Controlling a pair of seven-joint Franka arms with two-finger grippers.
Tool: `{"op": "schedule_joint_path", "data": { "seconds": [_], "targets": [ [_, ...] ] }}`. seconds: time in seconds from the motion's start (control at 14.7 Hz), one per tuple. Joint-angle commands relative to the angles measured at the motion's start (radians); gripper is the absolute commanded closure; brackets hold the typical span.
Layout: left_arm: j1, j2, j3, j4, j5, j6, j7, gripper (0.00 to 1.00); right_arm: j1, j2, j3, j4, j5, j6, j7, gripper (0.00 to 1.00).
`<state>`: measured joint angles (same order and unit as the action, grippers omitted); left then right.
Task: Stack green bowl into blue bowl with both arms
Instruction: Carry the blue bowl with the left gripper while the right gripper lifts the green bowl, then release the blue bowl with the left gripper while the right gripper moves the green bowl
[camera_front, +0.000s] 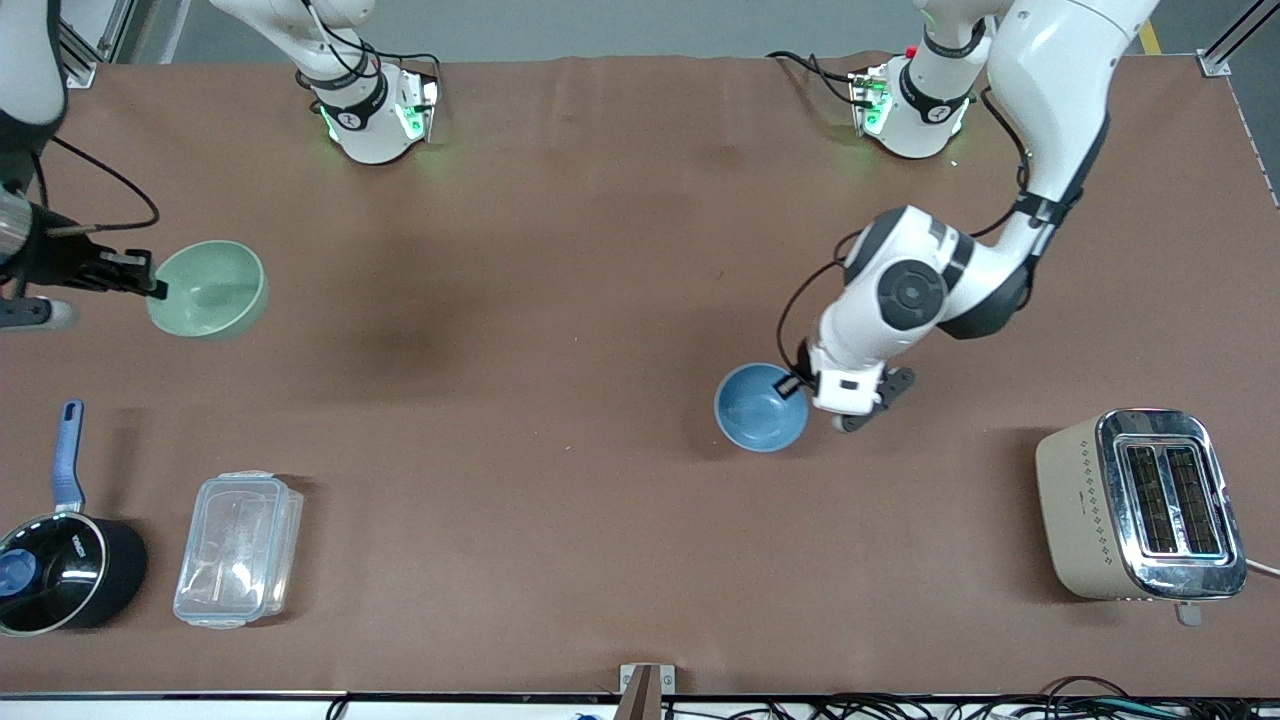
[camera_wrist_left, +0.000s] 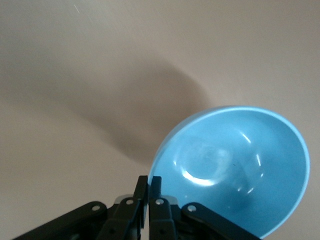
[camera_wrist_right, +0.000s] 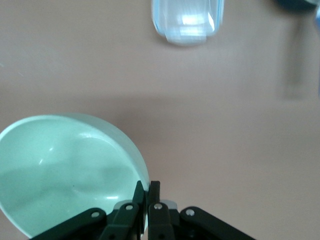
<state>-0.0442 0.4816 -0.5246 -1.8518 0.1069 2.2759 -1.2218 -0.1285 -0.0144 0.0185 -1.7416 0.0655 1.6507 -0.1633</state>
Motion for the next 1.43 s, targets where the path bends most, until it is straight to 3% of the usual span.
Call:
{"op": "schedule_joint_path", "data": {
  "seconds": [0.0,0.27,0.61,0.68,0.75,0.82,0.95,1.09,1.16,1.36],
  "targets": [
    [-0.144,0.098,0.003,0.106,0.023,-0.001,-0.132,1.00,0.084,0.036,0.006,0.097,0.007,-0.032,0.118,0.97],
    [-0.279,0.190,0.020,0.171,0.045,0.055,-0.196,1.00,0.245,0.036,0.008,0.097,0.013,-0.011,0.315,0.97],
    [-0.307,0.253,0.023,0.174,0.101,0.129,-0.191,0.96,0.424,0.066,0.008,0.090,0.017,0.009,0.474,0.97],
    [-0.306,0.258,0.023,0.174,0.112,0.129,-0.188,0.85,0.459,0.073,0.008,0.086,0.029,0.009,0.496,0.97],
    [-0.304,0.259,0.023,0.174,0.114,0.129,-0.182,0.63,0.487,0.094,0.008,0.074,0.033,0.011,0.510,0.98],
    [-0.303,0.256,0.024,0.175,0.114,0.129,-0.182,0.33,0.512,0.108,0.008,0.051,0.034,0.014,0.512,0.98],
    [-0.286,0.233,0.025,0.190,0.128,0.116,-0.186,0.00,0.547,0.126,0.008,0.013,0.034,0.061,0.512,0.98],
    [-0.222,0.186,0.025,0.239,0.142,0.035,-0.183,0.00,0.573,0.149,0.008,-0.035,0.037,0.115,0.525,0.98],
    [-0.188,0.154,0.025,0.288,0.143,-0.051,-0.157,0.00,0.584,0.175,0.008,-0.047,0.081,0.138,0.594,0.98],
    [-0.064,0.085,0.025,0.391,0.142,-0.251,0.064,0.00,0.633,0.256,0.008,-0.049,0.140,0.239,0.758,0.98]
  ]
}}
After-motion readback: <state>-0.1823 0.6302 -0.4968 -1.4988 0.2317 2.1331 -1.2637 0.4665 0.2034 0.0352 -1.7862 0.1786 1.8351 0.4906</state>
